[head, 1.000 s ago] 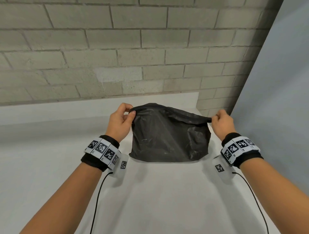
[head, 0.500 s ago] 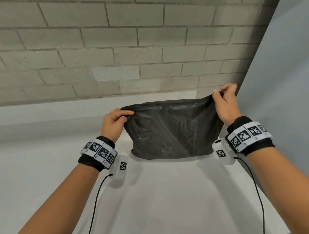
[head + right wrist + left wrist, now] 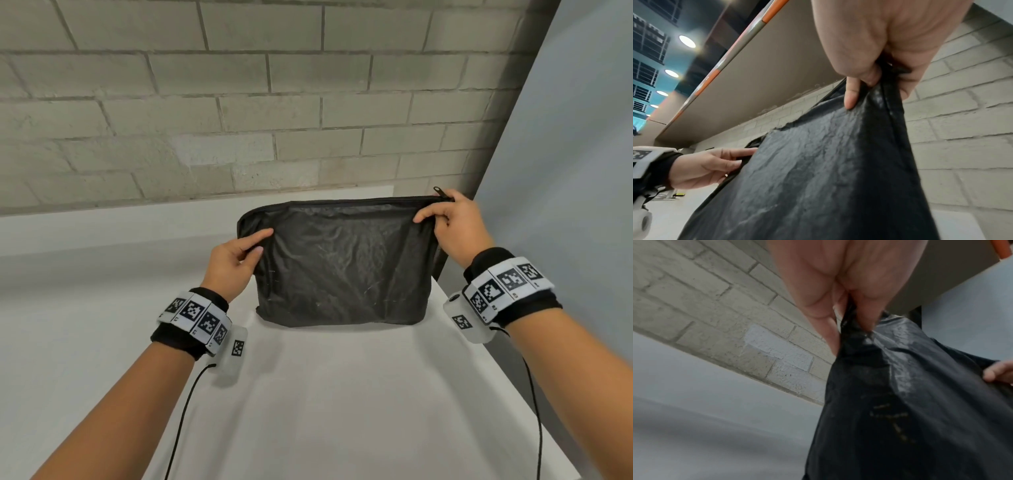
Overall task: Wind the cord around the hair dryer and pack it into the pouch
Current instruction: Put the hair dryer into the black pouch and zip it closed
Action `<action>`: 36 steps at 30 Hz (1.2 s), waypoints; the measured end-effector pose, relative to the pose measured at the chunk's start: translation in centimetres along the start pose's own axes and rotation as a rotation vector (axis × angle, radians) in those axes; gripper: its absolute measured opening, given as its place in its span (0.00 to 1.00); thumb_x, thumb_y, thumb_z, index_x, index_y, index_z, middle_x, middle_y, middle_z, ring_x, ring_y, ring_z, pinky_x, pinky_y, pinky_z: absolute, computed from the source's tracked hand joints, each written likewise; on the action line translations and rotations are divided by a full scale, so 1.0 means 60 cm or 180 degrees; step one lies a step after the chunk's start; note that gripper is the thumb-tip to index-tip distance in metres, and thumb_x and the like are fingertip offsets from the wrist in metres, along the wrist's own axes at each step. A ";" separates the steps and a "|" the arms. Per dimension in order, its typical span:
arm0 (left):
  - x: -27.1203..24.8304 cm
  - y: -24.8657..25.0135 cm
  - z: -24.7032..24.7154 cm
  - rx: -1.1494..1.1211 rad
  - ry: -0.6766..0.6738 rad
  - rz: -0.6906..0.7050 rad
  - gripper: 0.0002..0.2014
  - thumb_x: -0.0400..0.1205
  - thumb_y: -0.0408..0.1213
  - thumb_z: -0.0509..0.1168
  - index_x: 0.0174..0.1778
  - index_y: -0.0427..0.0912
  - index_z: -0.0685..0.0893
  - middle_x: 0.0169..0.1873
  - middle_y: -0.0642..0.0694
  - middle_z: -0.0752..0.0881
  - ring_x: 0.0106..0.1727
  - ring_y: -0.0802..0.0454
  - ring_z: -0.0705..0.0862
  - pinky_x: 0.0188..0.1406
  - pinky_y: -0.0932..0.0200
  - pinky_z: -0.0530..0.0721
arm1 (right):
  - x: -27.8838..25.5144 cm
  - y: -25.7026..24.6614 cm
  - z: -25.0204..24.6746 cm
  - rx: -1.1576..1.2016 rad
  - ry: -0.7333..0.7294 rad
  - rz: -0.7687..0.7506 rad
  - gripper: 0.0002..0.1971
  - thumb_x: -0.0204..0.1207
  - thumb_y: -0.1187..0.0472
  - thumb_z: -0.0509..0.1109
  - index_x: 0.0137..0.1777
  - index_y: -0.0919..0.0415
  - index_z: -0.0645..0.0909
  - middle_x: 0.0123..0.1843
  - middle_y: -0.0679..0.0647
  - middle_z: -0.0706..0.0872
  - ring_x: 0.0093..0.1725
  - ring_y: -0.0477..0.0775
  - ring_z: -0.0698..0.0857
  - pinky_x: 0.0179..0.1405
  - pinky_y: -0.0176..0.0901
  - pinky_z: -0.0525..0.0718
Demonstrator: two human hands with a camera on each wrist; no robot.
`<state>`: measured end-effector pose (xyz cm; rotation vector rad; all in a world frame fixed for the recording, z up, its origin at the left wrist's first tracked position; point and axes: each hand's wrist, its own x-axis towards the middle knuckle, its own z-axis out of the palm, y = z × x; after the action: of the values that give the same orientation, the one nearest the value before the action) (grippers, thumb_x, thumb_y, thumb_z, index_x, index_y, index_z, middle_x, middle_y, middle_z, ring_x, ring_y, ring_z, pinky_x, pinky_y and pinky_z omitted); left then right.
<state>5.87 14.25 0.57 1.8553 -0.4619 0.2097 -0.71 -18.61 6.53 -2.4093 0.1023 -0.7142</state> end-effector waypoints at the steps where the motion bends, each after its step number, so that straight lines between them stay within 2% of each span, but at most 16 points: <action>1: -0.001 0.001 -0.001 0.0106 -0.0122 -0.0016 0.25 0.78 0.26 0.64 0.61 0.63 0.77 0.54 0.48 0.84 0.52 0.52 0.85 0.57 0.56 0.84 | 0.004 0.004 0.002 -0.0008 0.0010 0.0000 0.19 0.75 0.79 0.55 0.42 0.67 0.88 0.66 0.68 0.75 0.63 0.66 0.76 0.72 0.51 0.73; 3: -0.003 0.003 -0.005 0.0363 -0.0210 -0.0071 0.33 0.75 0.25 0.68 0.59 0.74 0.72 0.54 0.51 0.83 0.55 0.44 0.85 0.62 0.50 0.82 | 0.010 0.007 0.006 0.0014 0.0124 -0.0057 0.19 0.75 0.79 0.56 0.44 0.67 0.88 0.64 0.69 0.75 0.62 0.67 0.76 0.71 0.54 0.75; 5: -0.001 0.010 -0.009 0.0430 -0.0179 -0.0134 0.35 0.74 0.24 0.68 0.58 0.75 0.72 0.57 0.50 0.82 0.58 0.44 0.83 0.65 0.50 0.80 | 0.017 0.006 0.005 0.0116 0.0235 -0.0142 0.18 0.75 0.80 0.57 0.43 0.68 0.88 0.55 0.68 0.77 0.52 0.64 0.78 0.61 0.43 0.79; 8: 0.003 0.017 -0.020 0.0362 -0.0258 -0.0230 0.30 0.75 0.22 0.66 0.60 0.66 0.74 0.62 0.50 0.78 0.56 0.54 0.83 0.60 0.66 0.80 | 0.032 0.000 0.007 0.0161 0.0206 -0.0251 0.17 0.74 0.80 0.58 0.40 0.69 0.88 0.47 0.64 0.76 0.43 0.57 0.76 0.42 0.19 0.74; 10: 0.013 0.016 -0.033 0.0362 -0.0332 -0.0341 0.29 0.75 0.21 0.65 0.60 0.62 0.75 0.63 0.51 0.77 0.49 0.64 0.85 0.50 0.78 0.80 | 0.043 -0.004 0.014 0.0181 0.0091 -0.0321 0.16 0.74 0.80 0.58 0.39 0.71 0.88 0.50 0.69 0.79 0.44 0.54 0.75 0.41 0.14 0.71; 11: 0.020 0.014 -0.041 0.0370 -0.0381 -0.0408 0.28 0.75 0.21 0.65 0.61 0.61 0.75 0.64 0.51 0.77 0.45 0.68 0.85 0.47 0.80 0.80 | 0.050 -0.005 0.022 0.0205 0.0031 -0.0341 0.16 0.74 0.81 0.58 0.39 0.72 0.88 0.52 0.70 0.79 0.45 0.54 0.75 0.41 0.13 0.70; 13: 0.034 0.009 -0.058 0.0545 -0.0487 -0.0542 0.27 0.75 0.22 0.66 0.61 0.58 0.77 0.64 0.49 0.79 0.44 0.63 0.86 0.45 0.82 0.79 | 0.064 -0.007 0.039 0.0206 -0.0078 -0.0356 0.16 0.73 0.82 0.58 0.39 0.73 0.88 0.54 0.72 0.80 0.46 0.56 0.76 0.41 0.10 0.68; 15: 0.051 0.002 -0.076 0.1030 -0.0482 -0.0626 0.21 0.75 0.24 0.67 0.58 0.53 0.82 0.59 0.45 0.84 0.47 0.54 0.83 0.43 0.86 0.76 | 0.084 -0.004 0.064 0.0208 -0.0253 -0.0378 0.16 0.73 0.82 0.58 0.40 0.74 0.88 0.54 0.72 0.80 0.49 0.64 0.80 0.43 0.11 0.69; 18: 0.078 -0.011 -0.104 0.1526 -0.0400 -0.0787 0.14 0.74 0.26 0.68 0.53 0.43 0.87 0.55 0.40 0.87 0.49 0.53 0.80 0.39 0.85 0.73 | 0.116 -0.004 0.110 0.0168 -0.0574 -0.0407 0.15 0.73 0.82 0.58 0.43 0.74 0.88 0.54 0.73 0.81 0.53 0.70 0.80 0.45 0.22 0.68; 20: 0.099 -0.022 -0.126 0.1618 -0.0449 -0.1000 0.14 0.74 0.26 0.68 0.54 0.42 0.87 0.59 0.39 0.85 0.52 0.53 0.80 0.47 0.76 0.73 | 0.135 -0.008 0.143 0.0165 -0.0767 -0.0449 0.15 0.74 0.82 0.58 0.44 0.74 0.88 0.53 0.73 0.81 0.51 0.71 0.80 0.41 0.21 0.68; 22: 0.121 -0.036 -0.146 0.1693 -0.0532 -0.1188 0.15 0.75 0.26 0.68 0.55 0.44 0.86 0.62 0.39 0.84 0.60 0.49 0.80 0.58 0.66 0.70 | 0.155 -0.014 0.175 0.0248 -0.0975 -0.0386 0.15 0.75 0.81 0.58 0.45 0.74 0.87 0.51 0.70 0.80 0.49 0.69 0.80 0.38 0.14 0.69; 23: 0.132 -0.044 -0.156 0.1730 -0.0570 -0.1253 0.15 0.75 0.27 0.68 0.55 0.44 0.86 0.63 0.39 0.83 0.63 0.47 0.80 0.60 0.64 0.70 | 0.166 -0.016 0.190 0.0273 -0.1071 -0.0369 0.15 0.76 0.80 0.57 0.45 0.74 0.87 0.51 0.69 0.79 0.48 0.67 0.79 0.38 0.13 0.69; 25: 0.153 -0.063 -0.174 0.1768 -0.0612 -0.1373 0.15 0.75 0.26 0.68 0.55 0.45 0.86 0.63 0.40 0.83 0.65 0.45 0.79 0.62 0.63 0.69 | 0.190 -0.020 0.223 0.0245 -0.1205 -0.0373 0.16 0.76 0.80 0.57 0.43 0.74 0.88 0.53 0.71 0.80 0.49 0.67 0.80 0.38 0.20 0.69; 29: 0.187 -0.103 -0.198 0.1784 -0.0565 -0.1530 0.16 0.76 0.26 0.66 0.58 0.44 0.85 0.63 0.39 0.83 0.61 0.47 0.79 0.61 0.62 0.70 | 0.237 -0.026 0.290 0.0122 -0.1327 -0.0368 0.16 0.74 0.81 0.58 0.40 0.73 0.88 0.52 0.72 0.81 0.51 0.69 0.81 0.39 0.25 0.65; 32: 0.207 -0.137 -0.213 0.1807 -0.0567 -0.1533 0.19 0.78 0.26 0.63 0.63 0.47 0.81 0.63 0.39 0.83 0.57 0.49 0.80 0.59 0.63 0.70 | 0.270 -0.021 0.340 0.0007 -0.1504 -0.0225 0.15 0.75 0.80 0.58 0.47 0.72 0.87 0.56 0.72 0.79 0.55 0.69 0.80 0.47 0.26 0.65; 36: 0.230 -0.178 -0.223 0.1864 -0.1183 -0.1714 0.25 0.80 0.32 0.63 0.73 0.50 0.68 0.70 0.42 0.76 0.71 0.46 0.73 0.68 0.63 0.64 | 0.296 -0.004 0.386 -0.0300 -0.2195 -0.0173 0.20 0.73 0.80 0.60 0.63 0.69 0.79 0.67 0.69 0.70 0.63 0.68 0.76 0.65 0.36 0.69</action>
<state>23.90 26.81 0.75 2.5340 -0.1330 -0.4147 26.32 -10.11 -0.40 -2.6169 -0.2164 0.1295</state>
